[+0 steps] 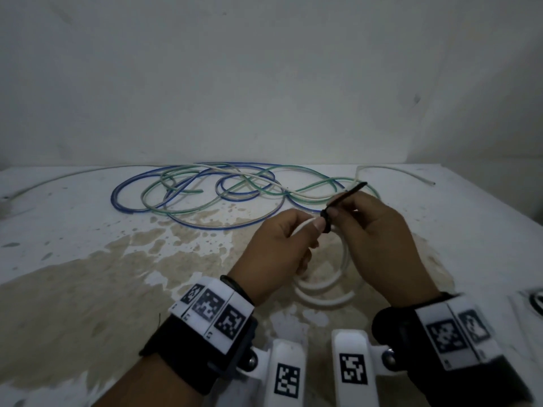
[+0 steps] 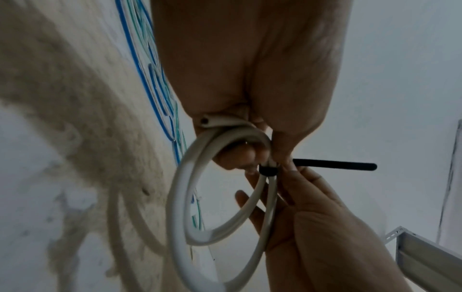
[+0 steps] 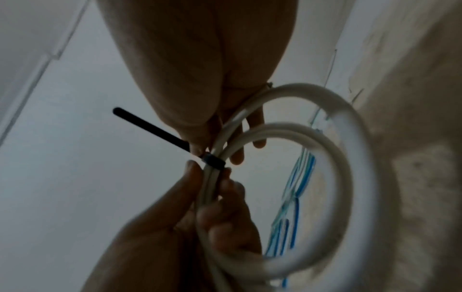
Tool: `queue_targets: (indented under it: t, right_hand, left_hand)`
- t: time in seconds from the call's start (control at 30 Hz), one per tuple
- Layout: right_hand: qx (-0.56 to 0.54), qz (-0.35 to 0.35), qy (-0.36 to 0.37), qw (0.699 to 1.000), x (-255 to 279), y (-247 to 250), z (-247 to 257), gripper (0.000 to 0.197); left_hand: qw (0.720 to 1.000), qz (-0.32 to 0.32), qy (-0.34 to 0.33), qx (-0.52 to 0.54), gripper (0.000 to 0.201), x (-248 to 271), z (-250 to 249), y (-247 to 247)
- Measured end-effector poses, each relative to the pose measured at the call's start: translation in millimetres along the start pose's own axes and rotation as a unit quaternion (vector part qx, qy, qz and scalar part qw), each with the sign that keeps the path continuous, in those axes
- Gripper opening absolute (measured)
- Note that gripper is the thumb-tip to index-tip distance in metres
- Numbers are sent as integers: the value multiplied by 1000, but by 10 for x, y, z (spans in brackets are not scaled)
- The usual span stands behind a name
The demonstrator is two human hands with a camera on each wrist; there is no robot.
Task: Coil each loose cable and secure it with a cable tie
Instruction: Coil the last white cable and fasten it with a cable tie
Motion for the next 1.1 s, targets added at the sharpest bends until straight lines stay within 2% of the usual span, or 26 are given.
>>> queue_targets:
  t: [0.13,0.23,0.27,0.43,0.57,0.67,0.87,0.93,1.03,1.1]
  right_hand:
    - [-14,25,-7,1000,76,-114,-51,16]
    - [-2,46,23,999,77,-156,-49,17]
    - [-3,53,27,998,76,-169,-55,15]
    - [-18,51,25,998,80,-221,-104,14]
    - [-39,38,-1,999,74,-207,-112,27]
    - [1,14,62,998,65,-176,-52,10]
    - [15,-19,120,993,85,-122,79,10]
    - [18,-19,111,994,84,-146,45,10]
    - [19,-26,92,995,69,-166,-13,10]
    - [17,-32,84,996,68,-162,-29,10]
  left_hand:
    - [999,27,39,-22,23,-13,-5,34]
    - [994,8,-18,-107,11,-45,-32,77]
    - [994,7,-22,-107,5,-44,-48,74]
    - [999,1,25,-40,10,-13,-33,43]
    - [998,-29,-17,-52,11,-34,27,76]
    - [996,-39,-34,-66,8,-43,44,94]
    - [991,-33,-80,-97,10,-56,2,88]
    - [993,-28,-69,-87,13,-39,-2,91]
    - [1000,-7,14,-23,12,-20,10,97]
    - [999,-13,25,-23,9,-31,13,111]
Point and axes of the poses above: each hand's wrist, its own x-axis away from the middle knuckle, its own y-axis out of the back of the hand, z = x × y, the point moved 3 cm from there along -x, towards the middle knuckle, and after that the axes turned 14 degrees about -z, right-handed, at the moved point
